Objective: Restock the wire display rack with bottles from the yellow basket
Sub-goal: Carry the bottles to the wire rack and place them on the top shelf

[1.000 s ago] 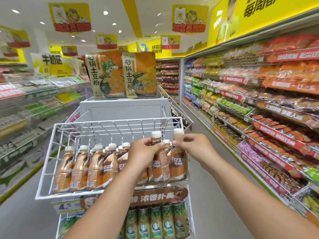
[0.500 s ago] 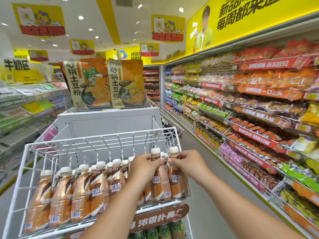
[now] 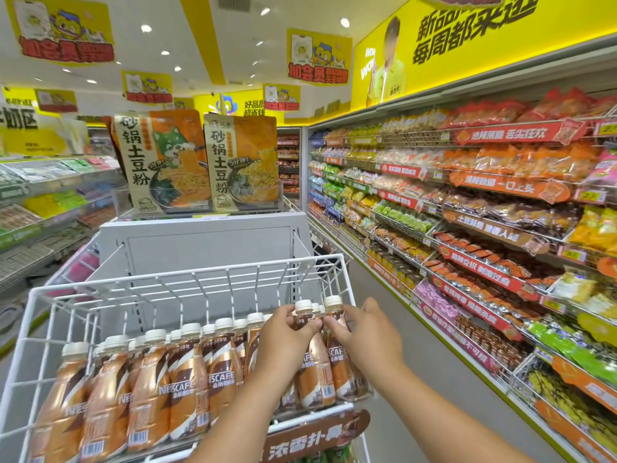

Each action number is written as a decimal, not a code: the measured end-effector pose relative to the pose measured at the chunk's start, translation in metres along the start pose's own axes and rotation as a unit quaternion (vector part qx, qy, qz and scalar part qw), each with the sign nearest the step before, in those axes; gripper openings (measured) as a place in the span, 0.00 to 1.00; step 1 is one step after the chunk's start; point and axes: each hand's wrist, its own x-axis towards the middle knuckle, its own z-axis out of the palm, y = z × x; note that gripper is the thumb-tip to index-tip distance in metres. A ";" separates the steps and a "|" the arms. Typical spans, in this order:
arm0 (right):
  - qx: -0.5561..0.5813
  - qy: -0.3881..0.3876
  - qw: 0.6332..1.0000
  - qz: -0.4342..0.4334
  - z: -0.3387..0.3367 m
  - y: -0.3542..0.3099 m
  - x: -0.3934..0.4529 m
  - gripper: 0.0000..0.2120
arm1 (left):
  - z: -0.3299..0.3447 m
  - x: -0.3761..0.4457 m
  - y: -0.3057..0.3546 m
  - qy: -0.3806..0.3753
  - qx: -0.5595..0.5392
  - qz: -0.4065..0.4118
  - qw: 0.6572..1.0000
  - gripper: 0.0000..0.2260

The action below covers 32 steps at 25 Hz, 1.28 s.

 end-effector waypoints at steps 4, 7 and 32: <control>0.003 -0.004 1.000 -0.008 0.000 0.001 -0.003 0.24 | -0.005 -0.002 0.000 -0.013 0.015 0.025 0.999 0.31; 0.039 -0.007 0.999 -0.005 -0.005 0.003 -0.010 0.28 | -0.009 -0.002 -0.004 -0.019 0.032 0.063 0.997 0.31; -0.154 -0.001 0.984 0.087 -0.129 0.153 -0.290 0.49 | 0.079 -0.219 -0.003 -0.098 0.356 0.437 0.820 0.36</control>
